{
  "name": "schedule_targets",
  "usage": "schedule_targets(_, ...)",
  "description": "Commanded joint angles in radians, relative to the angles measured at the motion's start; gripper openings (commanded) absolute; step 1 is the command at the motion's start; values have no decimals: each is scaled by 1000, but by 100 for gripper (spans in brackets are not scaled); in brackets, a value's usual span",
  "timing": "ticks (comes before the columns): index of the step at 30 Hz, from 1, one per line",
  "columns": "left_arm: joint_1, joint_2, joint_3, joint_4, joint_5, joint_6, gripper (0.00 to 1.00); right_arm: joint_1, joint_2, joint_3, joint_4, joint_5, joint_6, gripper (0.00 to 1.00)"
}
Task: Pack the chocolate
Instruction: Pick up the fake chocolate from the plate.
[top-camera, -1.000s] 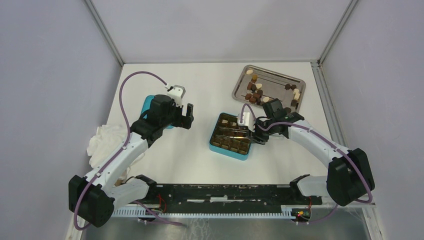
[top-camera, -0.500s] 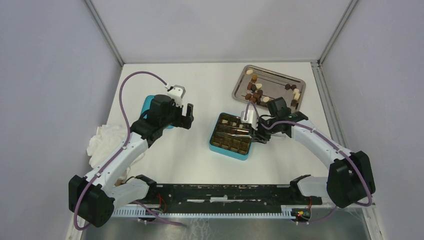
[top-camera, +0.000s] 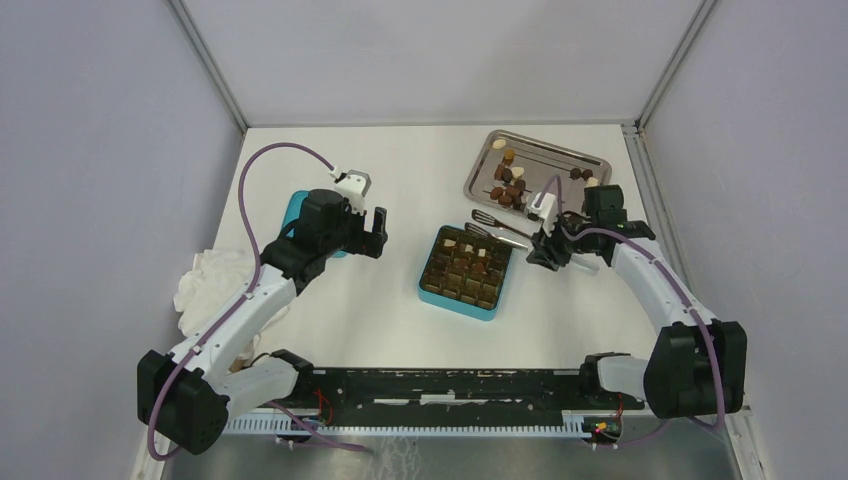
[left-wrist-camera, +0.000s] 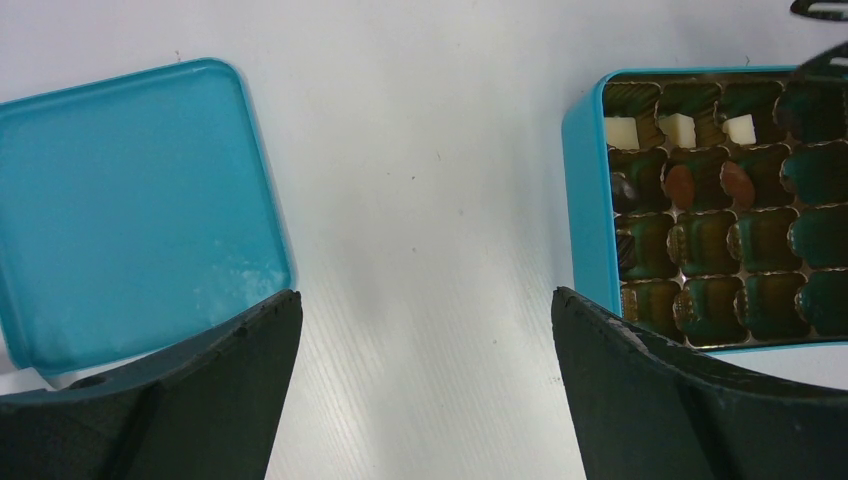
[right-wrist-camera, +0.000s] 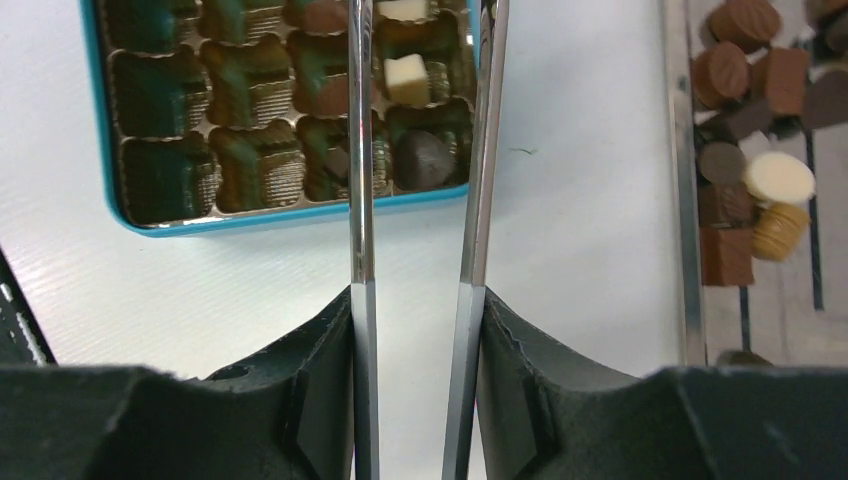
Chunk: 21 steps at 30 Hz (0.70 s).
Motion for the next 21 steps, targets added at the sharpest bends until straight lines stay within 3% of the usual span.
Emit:
schedule_targets(1, 4, -17, 8, 35, 18, 40, 99, -66, -13, 72, 67, -18, 58, 46)
schedule_targets(9, 4, -31, 8, 35, 18, 40, 98, -157, 92, 172, 109, 143, 131, 45)
schedule_targets(21, 3, -37, 10, 35, 18, 40, 99, -157, 328, 427, 74, 390, 170, 45)
